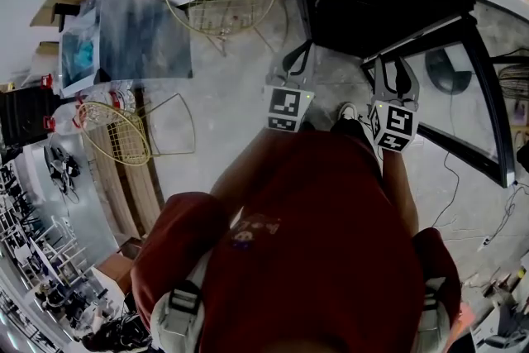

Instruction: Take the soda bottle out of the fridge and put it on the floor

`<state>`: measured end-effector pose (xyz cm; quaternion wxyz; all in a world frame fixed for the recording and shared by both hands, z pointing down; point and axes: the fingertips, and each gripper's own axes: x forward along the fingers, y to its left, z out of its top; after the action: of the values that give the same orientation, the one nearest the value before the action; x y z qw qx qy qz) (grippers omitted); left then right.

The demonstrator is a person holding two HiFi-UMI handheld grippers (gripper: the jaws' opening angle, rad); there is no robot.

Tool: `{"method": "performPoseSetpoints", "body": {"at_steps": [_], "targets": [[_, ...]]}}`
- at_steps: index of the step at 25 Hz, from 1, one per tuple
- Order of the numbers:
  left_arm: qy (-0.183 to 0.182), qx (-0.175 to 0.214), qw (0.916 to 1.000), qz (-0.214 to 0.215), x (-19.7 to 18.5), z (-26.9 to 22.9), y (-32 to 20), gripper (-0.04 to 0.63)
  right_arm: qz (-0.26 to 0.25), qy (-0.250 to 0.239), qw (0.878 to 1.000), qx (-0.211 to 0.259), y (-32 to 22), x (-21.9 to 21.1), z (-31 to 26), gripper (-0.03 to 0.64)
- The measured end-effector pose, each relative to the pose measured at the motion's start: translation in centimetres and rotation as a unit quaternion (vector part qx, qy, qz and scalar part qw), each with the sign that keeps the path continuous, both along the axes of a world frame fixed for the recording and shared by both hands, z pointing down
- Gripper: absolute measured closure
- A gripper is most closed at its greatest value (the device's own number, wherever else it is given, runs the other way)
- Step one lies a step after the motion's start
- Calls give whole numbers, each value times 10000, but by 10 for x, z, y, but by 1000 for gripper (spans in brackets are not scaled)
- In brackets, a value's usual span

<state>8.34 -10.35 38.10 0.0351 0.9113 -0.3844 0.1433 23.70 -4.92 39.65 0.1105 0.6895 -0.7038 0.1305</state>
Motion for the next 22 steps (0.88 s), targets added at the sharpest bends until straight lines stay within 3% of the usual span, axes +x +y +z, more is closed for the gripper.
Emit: {"method": "performPoseSetpoints", "body": {"at_steps": [11,22], "targets": [[-44,-17,10000,6,0,2,2,597,-113,-33,9999,-47,2,-7,2,611],[-31,29,10000,42,5,-3,2,597,-200,-51,9998,-17,2,-8,-1,615]]}}
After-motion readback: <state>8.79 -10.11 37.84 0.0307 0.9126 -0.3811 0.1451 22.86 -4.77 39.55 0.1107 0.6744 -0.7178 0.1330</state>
